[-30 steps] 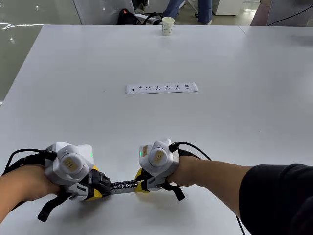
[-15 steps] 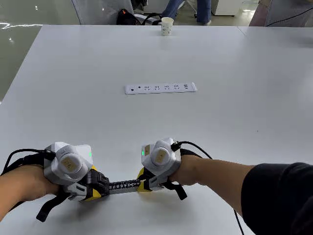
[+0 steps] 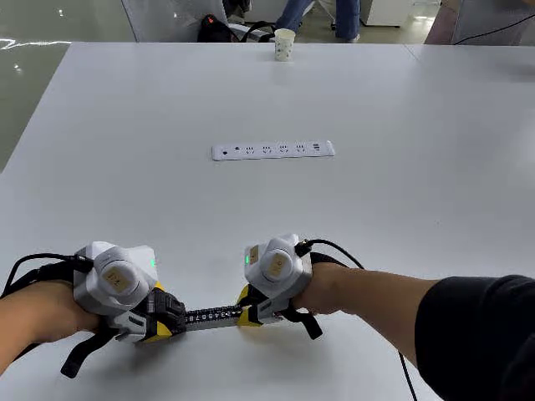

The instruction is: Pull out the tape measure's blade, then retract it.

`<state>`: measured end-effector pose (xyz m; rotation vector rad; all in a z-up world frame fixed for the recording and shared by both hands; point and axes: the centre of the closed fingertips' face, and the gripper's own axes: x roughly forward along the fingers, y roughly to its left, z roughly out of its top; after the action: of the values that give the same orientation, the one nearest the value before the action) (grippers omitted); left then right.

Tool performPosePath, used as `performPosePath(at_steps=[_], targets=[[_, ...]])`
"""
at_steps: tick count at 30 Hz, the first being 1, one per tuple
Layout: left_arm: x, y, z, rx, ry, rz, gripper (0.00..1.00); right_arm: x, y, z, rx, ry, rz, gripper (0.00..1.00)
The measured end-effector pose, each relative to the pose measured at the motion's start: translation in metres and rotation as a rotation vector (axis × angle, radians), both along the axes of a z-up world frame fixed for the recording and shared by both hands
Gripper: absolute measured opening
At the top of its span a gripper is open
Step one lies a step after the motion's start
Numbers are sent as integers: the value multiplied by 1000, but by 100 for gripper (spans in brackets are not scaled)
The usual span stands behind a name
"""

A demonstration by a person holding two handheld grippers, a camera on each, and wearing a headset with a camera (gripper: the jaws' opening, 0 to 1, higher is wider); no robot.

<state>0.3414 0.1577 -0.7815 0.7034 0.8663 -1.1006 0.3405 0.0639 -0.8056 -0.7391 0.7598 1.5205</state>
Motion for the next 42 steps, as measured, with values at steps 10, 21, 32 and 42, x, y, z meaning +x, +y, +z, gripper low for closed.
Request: performPosePath(at_steps=[10, 21, 32, 42], targets=[[0, 0, 0, -1, 0, 0, 35, 1, -1, -1, -4, -3, -1, 10], [0, -1, 0, 1, -1, -1, 35, 1, -6, -1, -10, -5, -4, 10], [1, 0, 0, 1, 0, 0, 35, 3, -15, -2, -17, -5, -10, 9], [1, 0, 0, 2, 1, 1, 35, 4, -21, -2, -23, -4, -14, 10]])
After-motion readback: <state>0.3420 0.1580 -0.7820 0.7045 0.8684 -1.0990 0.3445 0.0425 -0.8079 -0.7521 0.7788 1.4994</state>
